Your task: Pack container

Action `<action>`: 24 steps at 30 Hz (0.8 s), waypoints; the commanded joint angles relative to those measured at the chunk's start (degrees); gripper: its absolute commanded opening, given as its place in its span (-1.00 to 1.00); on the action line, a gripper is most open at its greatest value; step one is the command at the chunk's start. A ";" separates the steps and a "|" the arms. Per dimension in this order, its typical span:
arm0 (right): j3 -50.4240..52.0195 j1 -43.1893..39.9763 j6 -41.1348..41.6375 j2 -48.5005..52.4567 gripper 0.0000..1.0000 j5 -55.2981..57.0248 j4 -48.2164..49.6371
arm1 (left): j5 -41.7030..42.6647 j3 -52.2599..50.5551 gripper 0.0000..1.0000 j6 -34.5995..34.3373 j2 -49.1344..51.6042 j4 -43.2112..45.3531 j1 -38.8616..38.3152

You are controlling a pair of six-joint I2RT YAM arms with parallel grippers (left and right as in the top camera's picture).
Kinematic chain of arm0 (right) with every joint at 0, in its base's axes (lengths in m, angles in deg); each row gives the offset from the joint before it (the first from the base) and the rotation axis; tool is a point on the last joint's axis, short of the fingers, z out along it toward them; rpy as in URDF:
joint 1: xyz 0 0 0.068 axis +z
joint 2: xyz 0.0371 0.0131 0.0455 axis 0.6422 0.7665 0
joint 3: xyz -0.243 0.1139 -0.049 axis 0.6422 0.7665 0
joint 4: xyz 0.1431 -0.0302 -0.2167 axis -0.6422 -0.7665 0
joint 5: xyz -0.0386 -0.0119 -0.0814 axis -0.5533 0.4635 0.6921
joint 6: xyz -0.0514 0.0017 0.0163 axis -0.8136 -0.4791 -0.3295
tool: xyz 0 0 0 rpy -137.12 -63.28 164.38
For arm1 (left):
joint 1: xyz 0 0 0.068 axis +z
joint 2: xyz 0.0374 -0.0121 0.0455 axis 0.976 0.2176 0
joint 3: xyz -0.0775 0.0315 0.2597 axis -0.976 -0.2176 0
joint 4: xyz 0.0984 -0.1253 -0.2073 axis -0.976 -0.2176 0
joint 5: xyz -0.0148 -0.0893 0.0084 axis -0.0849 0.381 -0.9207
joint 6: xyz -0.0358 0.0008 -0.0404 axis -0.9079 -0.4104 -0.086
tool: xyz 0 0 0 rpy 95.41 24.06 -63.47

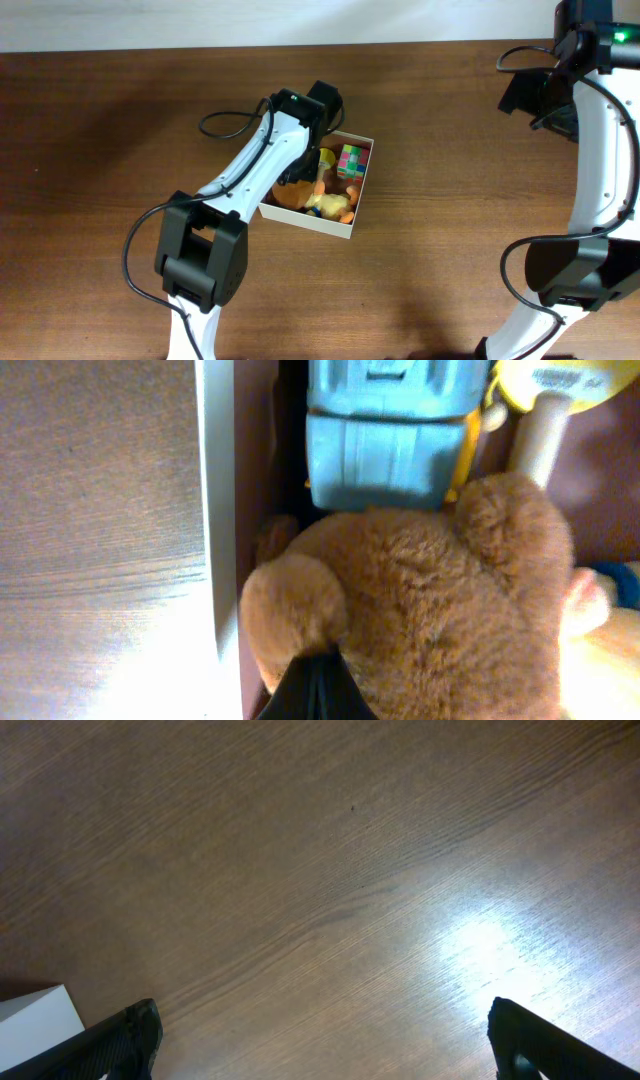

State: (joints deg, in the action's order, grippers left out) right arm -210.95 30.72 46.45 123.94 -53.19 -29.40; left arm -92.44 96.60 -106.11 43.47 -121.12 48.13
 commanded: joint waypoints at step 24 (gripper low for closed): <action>0.31 -0.15 0.72 0.39 0.97 0.92 0.00 | 4.50 5.99 -0.79 2.71 -1.51 -3.43 -12.33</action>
State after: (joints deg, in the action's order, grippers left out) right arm -210.95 30.72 46.49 123.94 -53.19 -29.40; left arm -89.80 101.69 -105.17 43.49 -124.35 38.23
